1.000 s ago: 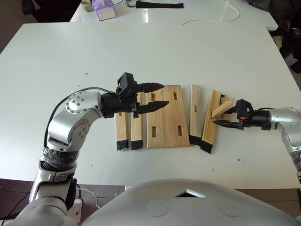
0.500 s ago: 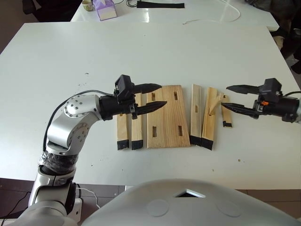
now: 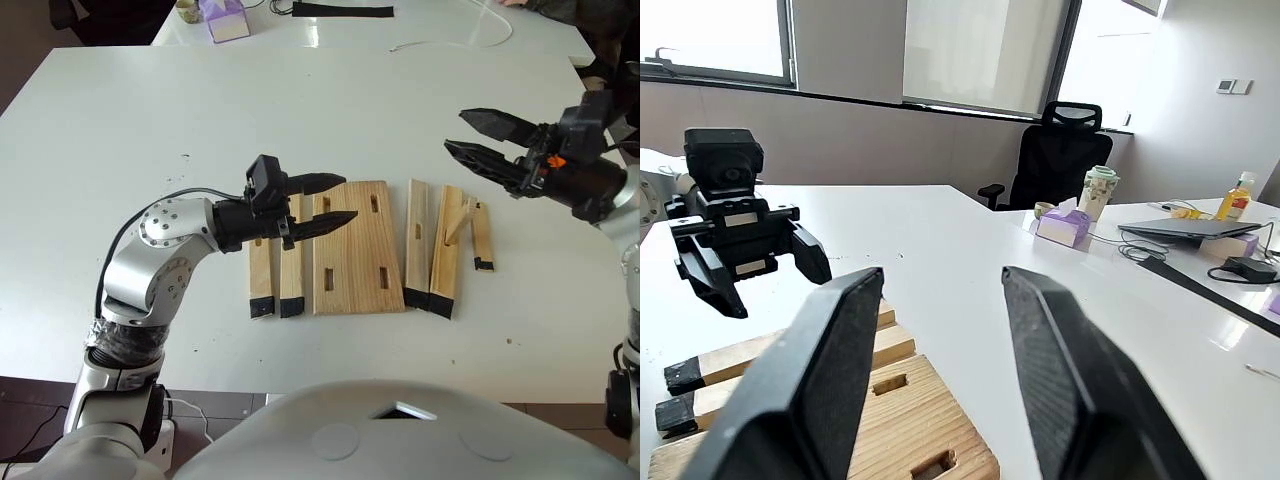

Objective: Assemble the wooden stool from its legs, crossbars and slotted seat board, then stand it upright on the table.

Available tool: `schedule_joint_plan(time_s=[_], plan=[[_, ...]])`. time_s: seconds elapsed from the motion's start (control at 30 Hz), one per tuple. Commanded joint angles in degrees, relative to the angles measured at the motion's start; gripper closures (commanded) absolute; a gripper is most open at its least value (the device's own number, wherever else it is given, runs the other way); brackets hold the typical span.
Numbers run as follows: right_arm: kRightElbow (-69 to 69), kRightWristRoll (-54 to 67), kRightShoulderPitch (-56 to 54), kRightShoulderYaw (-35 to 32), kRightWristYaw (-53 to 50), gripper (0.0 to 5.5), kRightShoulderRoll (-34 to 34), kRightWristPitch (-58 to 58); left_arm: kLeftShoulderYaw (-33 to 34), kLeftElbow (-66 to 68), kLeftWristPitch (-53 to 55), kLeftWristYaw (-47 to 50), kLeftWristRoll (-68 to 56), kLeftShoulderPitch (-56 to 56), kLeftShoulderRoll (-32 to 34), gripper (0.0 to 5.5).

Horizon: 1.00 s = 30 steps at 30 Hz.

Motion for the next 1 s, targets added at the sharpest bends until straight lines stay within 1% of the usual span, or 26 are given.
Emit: schedule_joint_plan(time_s=[0.03, 0.17, 0.27, 0.33, 0.43, 0.53, 0.63, 0.7, 0.77, 0.83, 0.9, 1.0], plan=[[2.39, -3.45, 1.65, 4.33, 1.03, 3.3, 1.08, -0.36, -0.4, 0.31, -0.19, 0.06, 0.81, -0.85, 0.03, 2.73], [9.68, -9.2, 5.5, 9.67, 3.18, 3.3, 2.93, -3.59, -0.94, 0.63, -0.34, -0.21, 0.98, -1.06, -0.11, 2.73], [12.07, -10.85, 6.82, 10.44, 3.58, 3.3, 3.83, -4.67, -1.4, 1.11, -0.25, -0.68, 0.98, -1.7, -0.13, 2.73], [9.26, -8.5, 6.67, 7.97, 2.93, 3.3, 3.84, -2.98, -1.47, 1.08, -0.02, -0.92, 0.83, -1.94, -0.01, 2.73], [0.01, 2.02, 4.69, 0.08, -1.19, 3.3, 2.78, 2.68, -0.83, 0.47, 0.33, -0.78, 0.32, -1.43, 0.33, 2.73], [-7.72, 12.16, 3.98, -5.78, -4.75, 3.3, 0.47, 7.46, -0.14, -0.48, 0.09, 0.12, 0.32, 0.33, 0.33, 2.73], [-13.77, 20.94, 5.65, -8.91, -7.8, 3.3, -1.53, 10.73, 0.34, -1.82, -0.23, 1.47, 0.49, 2.33, -0.03, 2.73], [-18.57, 23.4, 11.99, -8.59, -6.56, 3.3, -2.88, 12.47, 0.73, -2.66, -0.42, 2.46, 0.54, 3.55, -0.25, 2.73], [-21.66, 15.98, 21.72, -4.86, -2.01, 3.3, -5.35, 11.44, 0.96, -2.88, -0.8, 2.97, 0.74, 4.45, -0.38, 2.73], [-18.56, 4.01, 28.93, 1.21, 2.48, 3.3, -8.43, 6.26, 0.81, -2.93, -1.21, 3.37, 1.16, 5.21, -0.54, 2.73], [-12.24, -7.1, 32.24, 5.77, 5.02, 3.3, -10.1, -0.94, 0.2, -2.7, -1.67, 3.42, 1.69, 5.31, -0.68, 2.73], [-5.32, -14.98, 33.69, 7.62, 7.2, 3.3, -10.42, -7.58, -0.33, -2.49, -2.12, 3.38, 2.07, 5.27, -0.71, 2.73]])
